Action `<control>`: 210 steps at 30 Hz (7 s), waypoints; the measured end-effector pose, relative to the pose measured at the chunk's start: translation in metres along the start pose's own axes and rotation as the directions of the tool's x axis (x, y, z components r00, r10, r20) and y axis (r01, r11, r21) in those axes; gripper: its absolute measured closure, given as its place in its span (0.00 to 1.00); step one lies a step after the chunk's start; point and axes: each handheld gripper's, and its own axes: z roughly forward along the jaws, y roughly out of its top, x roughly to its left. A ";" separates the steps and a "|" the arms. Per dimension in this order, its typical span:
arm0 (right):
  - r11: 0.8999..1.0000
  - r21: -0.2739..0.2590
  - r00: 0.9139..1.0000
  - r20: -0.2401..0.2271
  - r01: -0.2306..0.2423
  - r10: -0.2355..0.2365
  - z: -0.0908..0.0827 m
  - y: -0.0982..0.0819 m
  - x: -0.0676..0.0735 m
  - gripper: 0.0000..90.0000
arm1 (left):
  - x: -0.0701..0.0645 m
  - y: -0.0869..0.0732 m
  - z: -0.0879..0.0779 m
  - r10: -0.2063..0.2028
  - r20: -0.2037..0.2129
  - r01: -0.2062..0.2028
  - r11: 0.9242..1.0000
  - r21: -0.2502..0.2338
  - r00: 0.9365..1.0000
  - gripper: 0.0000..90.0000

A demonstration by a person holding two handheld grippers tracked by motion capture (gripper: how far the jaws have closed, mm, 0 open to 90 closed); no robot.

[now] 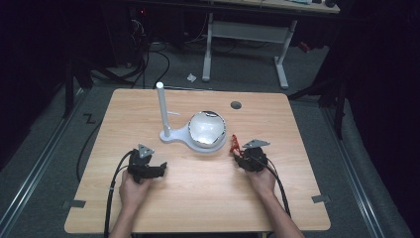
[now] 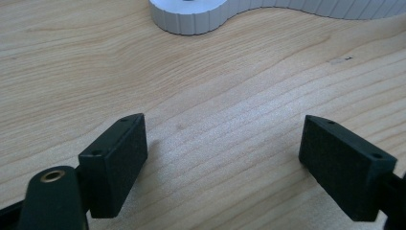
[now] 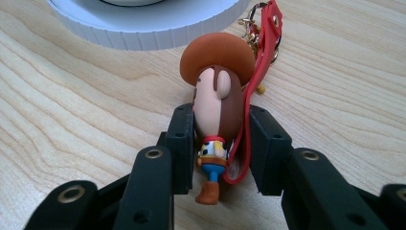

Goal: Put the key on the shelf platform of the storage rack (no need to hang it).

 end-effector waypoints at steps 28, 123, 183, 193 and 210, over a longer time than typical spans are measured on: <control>0.990 -0.126 0.997 -0.043 -0.062 0.057 -0.065 0.001 -0.029 0.74 | 0.000 0.000 0.000 0.001 0.002 -0.001 1.000 0.001 1.000 0.20; 0.978 -0.160 0.941 -0.289 0.135 -0.177 -0.011 0.121 0.038 0.74 | 0.000 -0.001 -0.001 0.001 0.001 -0.001 1.000 -0.001 1.000 0.20; 0.992 -0.123 0.975 -0.218 0.012 -0.039 -0.023 0.117 0.008 0.56 | 0.000 -0.001 -0.001 0.001 0.001 -0.001 1.000 -0.001 1.000 0.20; 0.989 -0.151 0.980 -0.196 0.009 -0.038 -0.036 0.114 0.002 0.53 | 0.000 -0.001 -0.001 0.001 0.001 -0.001 1.000 -0.001 1.000 0.20; 0.984 -0.173 0.985 -0.171 -0.042 0.012 -0.057 0.098 -0.018 0.53 | 0.000 -0.001 -0.001 0.001 0.001 -0.001 1.000 -0.001 1.000 0.20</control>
